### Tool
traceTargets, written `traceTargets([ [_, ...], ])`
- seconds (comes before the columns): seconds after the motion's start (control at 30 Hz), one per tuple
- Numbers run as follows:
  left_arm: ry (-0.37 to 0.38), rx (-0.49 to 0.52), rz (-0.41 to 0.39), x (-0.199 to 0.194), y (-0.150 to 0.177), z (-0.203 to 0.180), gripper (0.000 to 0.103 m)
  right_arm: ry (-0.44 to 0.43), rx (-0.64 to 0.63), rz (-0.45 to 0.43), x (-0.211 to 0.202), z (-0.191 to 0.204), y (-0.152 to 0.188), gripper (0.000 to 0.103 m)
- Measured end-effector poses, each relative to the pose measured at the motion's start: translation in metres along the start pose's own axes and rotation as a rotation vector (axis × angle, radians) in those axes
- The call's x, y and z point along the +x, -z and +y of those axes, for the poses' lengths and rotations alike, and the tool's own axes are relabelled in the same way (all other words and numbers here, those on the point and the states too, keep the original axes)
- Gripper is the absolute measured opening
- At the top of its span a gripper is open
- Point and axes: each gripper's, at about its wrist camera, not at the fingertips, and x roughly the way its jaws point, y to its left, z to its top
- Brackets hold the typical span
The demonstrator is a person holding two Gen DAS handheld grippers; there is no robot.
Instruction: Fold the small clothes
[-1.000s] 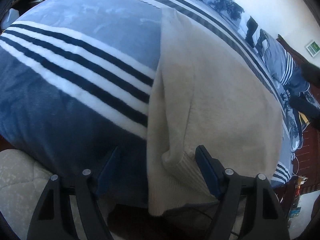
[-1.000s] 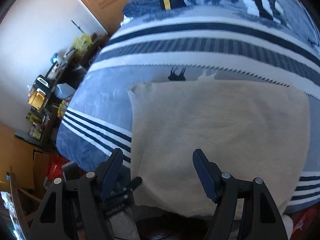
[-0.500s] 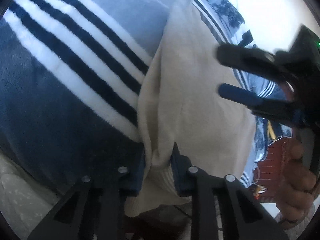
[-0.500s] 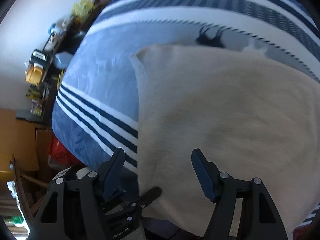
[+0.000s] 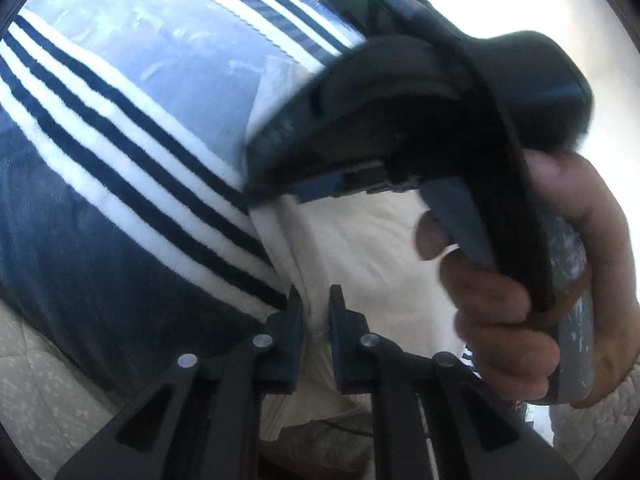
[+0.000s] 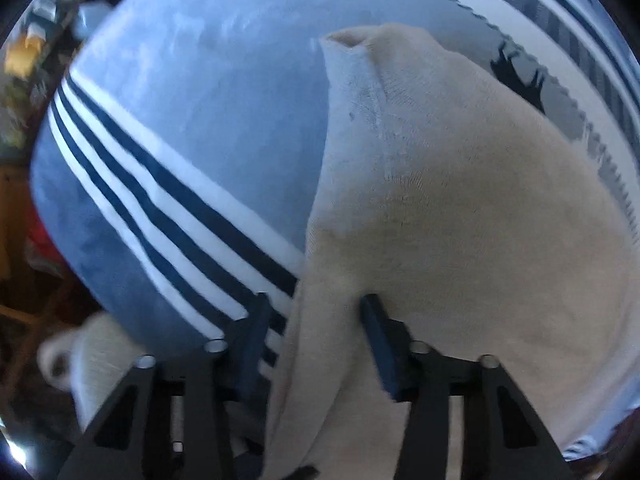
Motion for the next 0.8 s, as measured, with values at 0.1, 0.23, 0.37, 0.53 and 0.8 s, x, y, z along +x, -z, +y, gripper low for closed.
traceTargets([
  [0.1, -0.027, 0.035, -0.011, -0.003, -0.002, -0.007, 0.011, 0.004, 0.014, -0.001, 0.001, -0.008, 0.002, 0.011],
  [0.23, -0.093, 0.138, -0.037, -0.013, -0.002, -0.047, 0.011, -0.141, 0.081, -0.092, -0.023, -0.030, 0.019, 0.009],
  [0.37, -0.112, 0.245, -0.067, -0.031, 0.000, -0.085, 0.011, -0.297, 0.137, -0.231, -0.063, -0.054, 0.052, 0.009],
  [0.53, -0.109, 0.354, -0.063, -0.046, 0.003, -0.144, 0.011, -0.549, 0.254, -0.421, -0.110, -0.125, 0.112, 0.009],
  [0.8, -0.092, 0.628, 0.001, 0.004, 0.032, -0.281, 0.011, -0.725, 0.425, -0.668, -0.152, -0.229, 0.222, 0.009],
])
